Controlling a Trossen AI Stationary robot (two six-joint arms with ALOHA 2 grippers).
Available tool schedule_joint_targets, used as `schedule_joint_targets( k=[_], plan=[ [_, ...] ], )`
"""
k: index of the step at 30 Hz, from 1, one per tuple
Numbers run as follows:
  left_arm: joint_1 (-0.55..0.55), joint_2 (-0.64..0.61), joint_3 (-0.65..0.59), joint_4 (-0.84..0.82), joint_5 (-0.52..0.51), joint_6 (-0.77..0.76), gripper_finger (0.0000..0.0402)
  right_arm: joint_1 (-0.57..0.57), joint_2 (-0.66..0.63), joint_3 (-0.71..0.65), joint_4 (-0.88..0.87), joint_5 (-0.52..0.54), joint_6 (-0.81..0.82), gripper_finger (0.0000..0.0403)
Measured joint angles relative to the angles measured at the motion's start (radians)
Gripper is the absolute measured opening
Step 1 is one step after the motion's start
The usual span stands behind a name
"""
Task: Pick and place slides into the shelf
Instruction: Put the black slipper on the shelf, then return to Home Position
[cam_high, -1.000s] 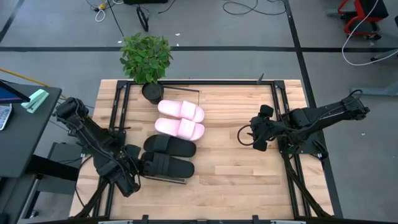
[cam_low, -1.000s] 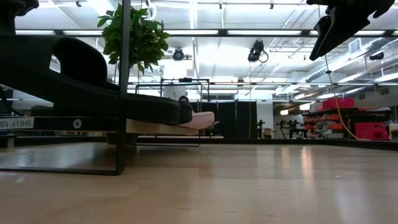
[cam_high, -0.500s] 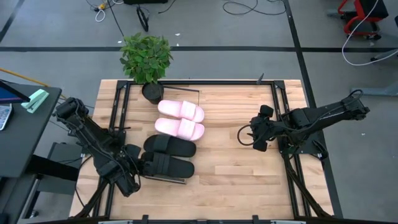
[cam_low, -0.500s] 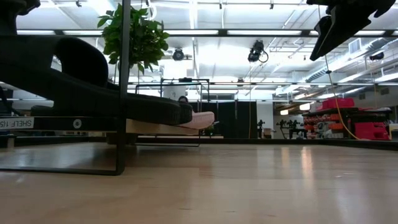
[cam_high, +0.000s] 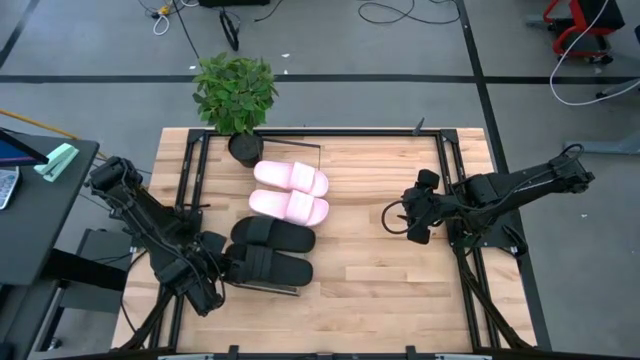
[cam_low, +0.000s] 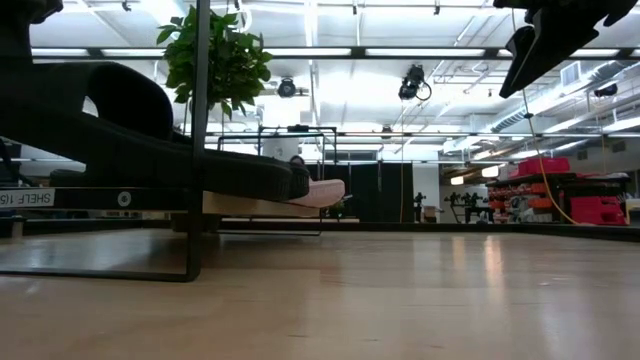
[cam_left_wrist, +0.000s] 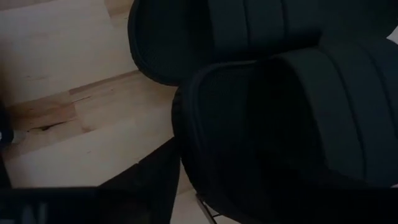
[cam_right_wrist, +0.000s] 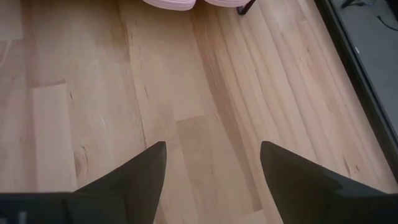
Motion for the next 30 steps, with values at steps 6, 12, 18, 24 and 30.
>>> schedule_joint_targets(
  k=[6,12,18,24,30],
  plan=[
    [0.0,-0.001,0.0,-0.008,0.003,0.027,0.0238,0.0,0.0,0.0,0.0,0.0,0.008,0.0267],
    [0.0,-0.002,0.002,-0.02,0.025,0.02,0.0254,0.0,0.0,0.0,0.0,-0.009,0.011,0.0267],
    [0.0,-0.003,0.002,-0.041,0.04,0.005,0.0258,0.0,0.0,0.0,0.0,-0.011,0.011,0.0267],
    [0.0,-0.018,0.002,-0.077,0.056,0.005,0.0248,0.0,0.0,0.0,0.0,-0.016,0.013,0.0267],
    [0.0,-0.084,-0.002,-0.154,0.0,0.01,0.0248,0.0,0.0,0.0,0.01,-0.018,0.013,0.0267]
  ],
)
